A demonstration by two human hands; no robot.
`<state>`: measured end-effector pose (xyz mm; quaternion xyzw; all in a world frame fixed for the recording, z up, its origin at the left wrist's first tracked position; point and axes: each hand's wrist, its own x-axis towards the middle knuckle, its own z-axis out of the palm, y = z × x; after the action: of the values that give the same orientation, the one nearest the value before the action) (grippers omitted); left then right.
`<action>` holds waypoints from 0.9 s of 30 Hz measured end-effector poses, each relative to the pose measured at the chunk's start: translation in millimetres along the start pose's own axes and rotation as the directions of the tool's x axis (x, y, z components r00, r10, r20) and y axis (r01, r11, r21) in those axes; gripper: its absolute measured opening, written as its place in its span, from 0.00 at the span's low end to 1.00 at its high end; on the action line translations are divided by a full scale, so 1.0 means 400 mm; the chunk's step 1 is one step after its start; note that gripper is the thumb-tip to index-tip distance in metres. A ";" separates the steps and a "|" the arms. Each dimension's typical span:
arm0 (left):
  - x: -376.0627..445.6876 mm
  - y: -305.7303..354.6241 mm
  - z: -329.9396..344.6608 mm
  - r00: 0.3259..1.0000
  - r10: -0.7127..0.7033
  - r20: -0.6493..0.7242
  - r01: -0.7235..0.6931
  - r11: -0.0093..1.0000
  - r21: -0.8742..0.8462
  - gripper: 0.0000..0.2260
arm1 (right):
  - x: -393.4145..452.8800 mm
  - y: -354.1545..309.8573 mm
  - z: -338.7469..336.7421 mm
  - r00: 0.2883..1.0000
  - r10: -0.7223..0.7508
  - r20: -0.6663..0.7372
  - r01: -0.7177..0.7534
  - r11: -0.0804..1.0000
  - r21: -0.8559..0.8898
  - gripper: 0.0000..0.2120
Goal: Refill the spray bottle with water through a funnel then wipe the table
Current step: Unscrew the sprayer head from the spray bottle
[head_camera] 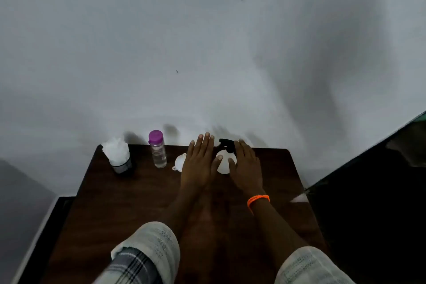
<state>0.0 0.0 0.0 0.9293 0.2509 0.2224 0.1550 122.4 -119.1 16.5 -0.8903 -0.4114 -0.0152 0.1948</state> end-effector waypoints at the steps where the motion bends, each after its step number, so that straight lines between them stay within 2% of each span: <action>1: 0.004 -0.005 0.014 1.000 -0.010 0.017 0.010 1.000 -0.003 0.30 | 0.014 0.002 0.008 1.000 0.013 -0.002 -0.013 1.000 0.009 0.31; 4: 0.010 -0.029 0.067 0.997 -0.047 0.059 0.047 0.999 -0.001 0.30 | 0.057 0.020 0.048 0.998 0.064 0.008 -0.064 0.997 0.036 0.32; 9: 0.016 -0.043 0.125 0.996 -0.052 0.079 0.053 0.998 -0.013 0.31 | 0.105 0.035 0.106 0.996 0.076 0.051 -0.084 0.978 0.191 0.28; 13: 0.005 -0.048 0.145 0.994 -0.072 0.086 0.076 0.996 -0.047 0.31 | 0.113 0.038 0.108 0.991 0.133 0.014 -0.132 0.958 0.254 0.18; 16: -0.012 -0.043 0.144 0.976 -0.118 0.183 0.136 0.987 -0.087 0.33 | 0.108 0.041 0.085 0.985 0.155 0.081 -0.173 0.935 0.309 0.13; 19: -0.037 -0.046 0.135 0.931 -0.146 0.334 0.193 0.975 -0.111 0.39 | 0.092 0.030 0.037 0.979 0.135 0.150 -0.179 0.923 0.340 0.14; 23: -0.068 -0.031 0.083 0.870 -0.190 0.454 0.308 0.930 -0.200 0.52 | 0.073 -0.007 -0.062 0.970 0.036 0.239 -0.134 0.903 0.409 0.11; 27: -0.103 -0.011 0.002 0.866 -0.215 0.452 0.381 0.869 -0.315 0.58 | 0.053 -0.043 -0.161 0.950 -0.049 0.307 -0.131 0.832 0.539 0.08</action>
<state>-33.3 -18.4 -16.3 0.8529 0.3070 0.0450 0.4199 132.2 -116.8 85.6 -0.7957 -0.4038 0.2478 0.3773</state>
